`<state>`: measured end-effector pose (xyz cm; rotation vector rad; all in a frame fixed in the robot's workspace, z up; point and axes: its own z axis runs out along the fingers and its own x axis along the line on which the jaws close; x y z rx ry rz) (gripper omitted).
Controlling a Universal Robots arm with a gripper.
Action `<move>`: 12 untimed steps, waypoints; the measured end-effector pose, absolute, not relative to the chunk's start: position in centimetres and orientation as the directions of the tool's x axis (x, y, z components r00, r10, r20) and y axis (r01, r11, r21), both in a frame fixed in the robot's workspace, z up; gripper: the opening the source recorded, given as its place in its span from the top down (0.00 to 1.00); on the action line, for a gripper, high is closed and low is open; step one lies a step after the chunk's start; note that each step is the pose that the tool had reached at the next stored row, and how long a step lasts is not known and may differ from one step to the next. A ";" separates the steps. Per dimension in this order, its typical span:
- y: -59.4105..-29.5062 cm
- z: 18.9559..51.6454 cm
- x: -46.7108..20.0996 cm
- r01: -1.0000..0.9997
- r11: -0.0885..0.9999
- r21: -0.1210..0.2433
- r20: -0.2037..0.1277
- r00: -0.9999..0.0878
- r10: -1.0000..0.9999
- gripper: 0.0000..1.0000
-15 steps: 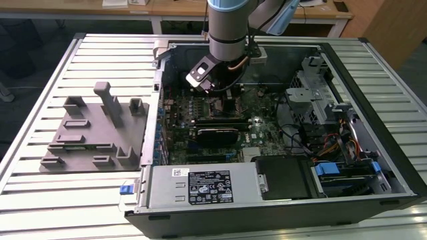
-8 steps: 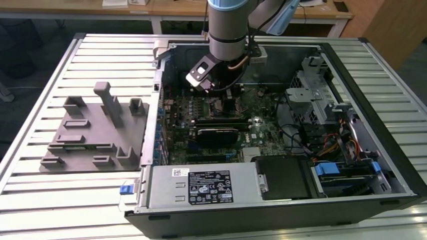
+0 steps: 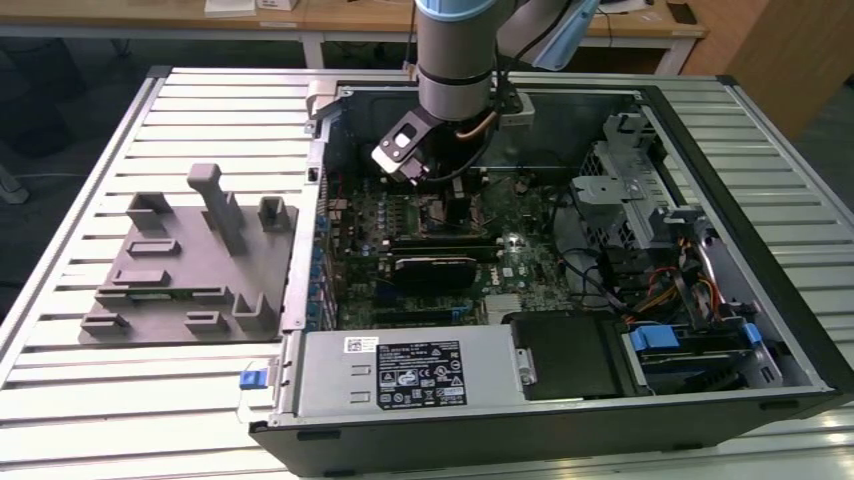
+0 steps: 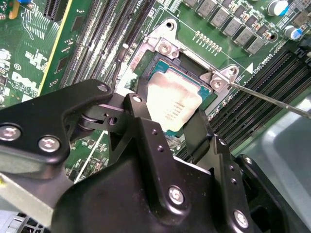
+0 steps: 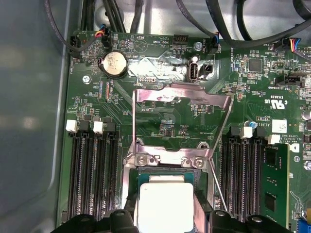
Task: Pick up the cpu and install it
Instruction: 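Place the cpu into insertion slot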
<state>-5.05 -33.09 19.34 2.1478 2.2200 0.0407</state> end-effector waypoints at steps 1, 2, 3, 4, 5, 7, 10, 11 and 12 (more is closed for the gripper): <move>-33.1 19.3 -5.0 0.998 0.034 0.055 -0.019 -0.033 0.999 0.47; -33.1 19.4 -5.0 0.998 0.034 0.055 -0.020 -0.032 0.999 0.47; -33.1 19.4 -5.1 0.998 0.033 0.055 -0.020 -0.032 0.999 0.47; -33.1 19.5 -5.1 0.998 0.032 0.055 -0.020 -0.031 0.999 0.47; -33.1 19.5 -5.0 0.998 0.030 0.055 -0.020 -0.029 0.999 0.47; -33.1 19.5 -5.0 0.998 0.023 0.055 -0.020 -0.022 1.000 0.47; -33.1 19.5 -5.0 0.998 -0.002 0.055 -0.020 0.003 1.000 0.47; -33.1 19.5 -5.0 0.998 -0.008 0.055 -0.020 0.009 1.000 0.47; -33.1 19.5 -5.0 0.998 -0.011 0.055 -0.020 0.012 1.000 0.47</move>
